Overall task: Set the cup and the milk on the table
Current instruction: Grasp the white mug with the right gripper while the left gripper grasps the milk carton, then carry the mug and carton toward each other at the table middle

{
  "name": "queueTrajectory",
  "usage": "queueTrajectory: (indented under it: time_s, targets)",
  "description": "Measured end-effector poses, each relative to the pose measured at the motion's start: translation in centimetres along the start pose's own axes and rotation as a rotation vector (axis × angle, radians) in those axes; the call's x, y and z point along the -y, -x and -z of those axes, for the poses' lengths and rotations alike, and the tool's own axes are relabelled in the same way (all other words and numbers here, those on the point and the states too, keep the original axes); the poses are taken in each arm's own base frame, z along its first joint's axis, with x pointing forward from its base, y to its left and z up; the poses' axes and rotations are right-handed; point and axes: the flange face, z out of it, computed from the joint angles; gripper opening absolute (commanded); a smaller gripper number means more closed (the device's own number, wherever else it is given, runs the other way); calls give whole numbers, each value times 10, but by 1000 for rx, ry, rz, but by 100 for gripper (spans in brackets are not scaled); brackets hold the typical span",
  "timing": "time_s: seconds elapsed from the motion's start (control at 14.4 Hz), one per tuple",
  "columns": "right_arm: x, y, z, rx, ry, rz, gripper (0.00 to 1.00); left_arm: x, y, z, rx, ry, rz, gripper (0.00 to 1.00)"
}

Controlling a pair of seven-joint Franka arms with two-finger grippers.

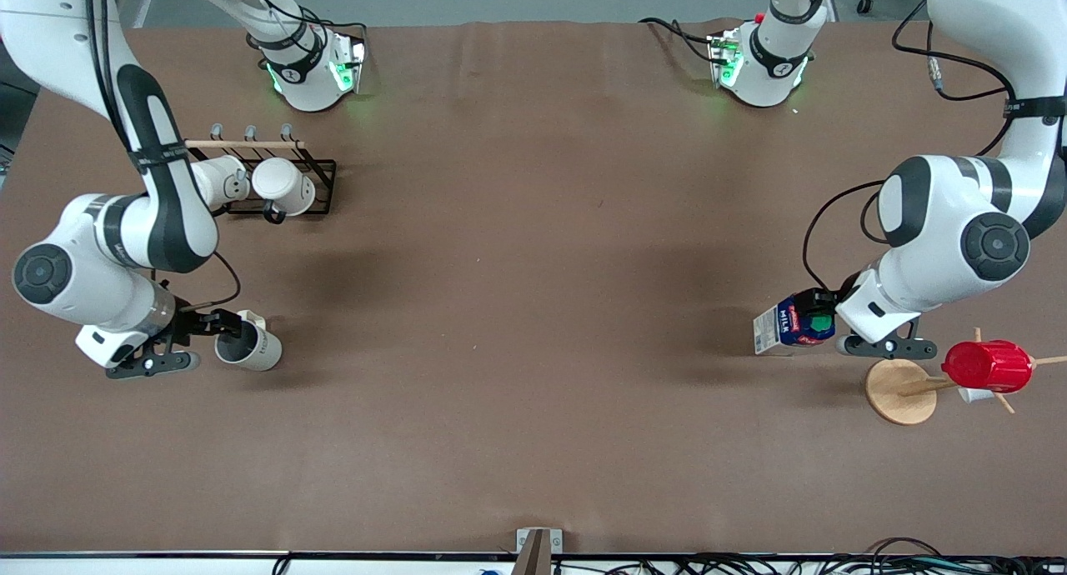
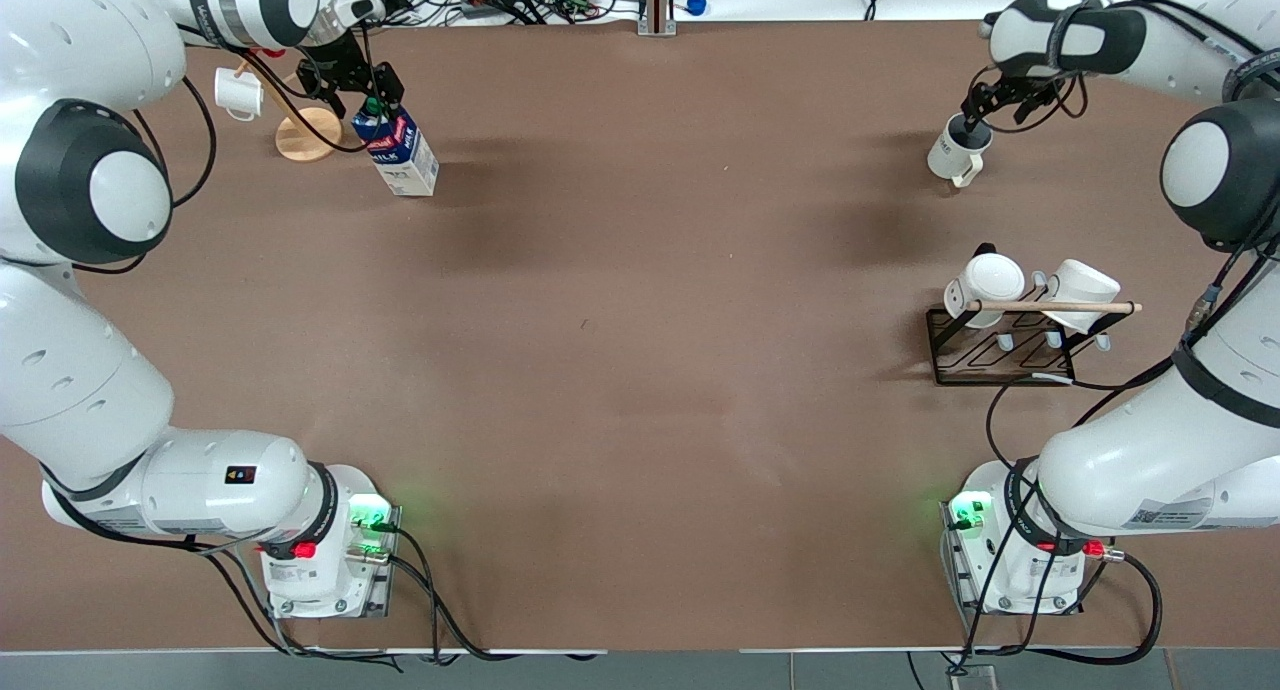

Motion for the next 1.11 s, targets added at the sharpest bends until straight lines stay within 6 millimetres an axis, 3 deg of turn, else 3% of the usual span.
queueTrajectory:
  time_s: [0.07,0.21,0.28,0.55,0.83,0.97,1.11]
  targets:
    - [1,2,-10,-12,4,3,83,0,0,-3,5,0,0,74]
    - [3,7,-25,-29,10,9,31,-1,0,-7,11,1,-1,61]
    - [4,9,-28,-30,10,9,13,-2,0,-8,12,1,-3,56]
    - [4,9,-29,-30,7,5,0,-8,-3,-4,0,2,-12,39]
    - [8,9,-28,-17,-15,-19,0,-13,-8,7,-25,2,-20,38]
    - [16,3,-17,25,-32,-41,0,-14,-12,16,-46,3,-21,34]
    - [37,-11,12,83,-59,-86,0,-19,-16,24,-63,6,-18,33]
